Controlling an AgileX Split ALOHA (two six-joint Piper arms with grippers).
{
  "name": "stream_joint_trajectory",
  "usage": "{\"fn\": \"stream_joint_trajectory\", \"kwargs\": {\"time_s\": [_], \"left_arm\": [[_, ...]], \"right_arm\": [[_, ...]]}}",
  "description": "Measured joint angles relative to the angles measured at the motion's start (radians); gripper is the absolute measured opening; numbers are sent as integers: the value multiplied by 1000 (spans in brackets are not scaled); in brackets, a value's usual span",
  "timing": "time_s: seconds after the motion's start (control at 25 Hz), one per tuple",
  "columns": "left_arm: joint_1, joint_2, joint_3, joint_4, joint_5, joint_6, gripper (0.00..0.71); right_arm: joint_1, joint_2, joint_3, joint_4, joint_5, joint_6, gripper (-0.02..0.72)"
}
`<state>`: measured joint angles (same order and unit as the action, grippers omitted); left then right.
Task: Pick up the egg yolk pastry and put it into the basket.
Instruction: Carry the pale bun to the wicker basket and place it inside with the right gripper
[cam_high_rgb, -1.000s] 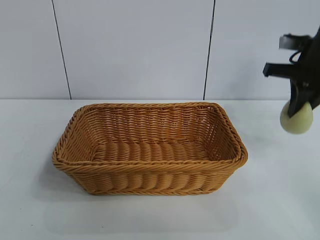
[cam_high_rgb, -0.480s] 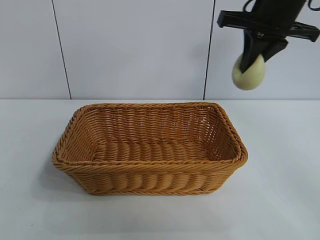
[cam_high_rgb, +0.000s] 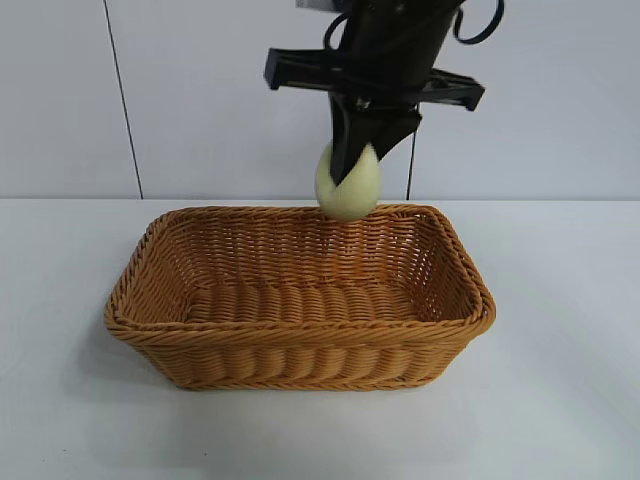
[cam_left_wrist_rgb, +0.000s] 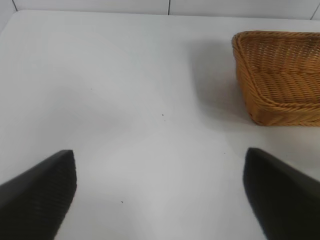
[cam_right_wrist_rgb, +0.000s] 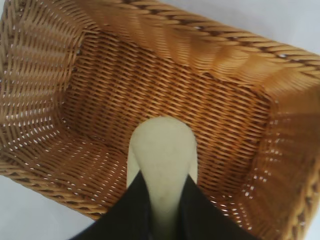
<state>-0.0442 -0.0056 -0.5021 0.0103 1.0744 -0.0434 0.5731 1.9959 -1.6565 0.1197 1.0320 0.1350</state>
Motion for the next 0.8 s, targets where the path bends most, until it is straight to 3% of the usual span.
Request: {"fn": "stream_joint_trajectory", "kwargs": {"time_s": [0.24, 0.44, 0.56, 0.72, 0.8], "left_arm": [[0, 0, 0, 0, 0, 0, 648], [0, 0, 0, 0, 0, 0, 648], [0, 0, 0, 0, 0, 0, 648], [0, 0, 0, 0, 0, 0, 648], [0, 0, 0, 0, 0, 0, 648]], "right_arm": [[24, 127, 0, 10, -113, 8, 69], [24, 195, -1, 11, -145, 9, 101], [24, 199, -1, 12, -146, 14, 253], [24, 198, -23, 11, -138, 15, 565], [24, 194, -62, 0, -108, 19, 629]]}}
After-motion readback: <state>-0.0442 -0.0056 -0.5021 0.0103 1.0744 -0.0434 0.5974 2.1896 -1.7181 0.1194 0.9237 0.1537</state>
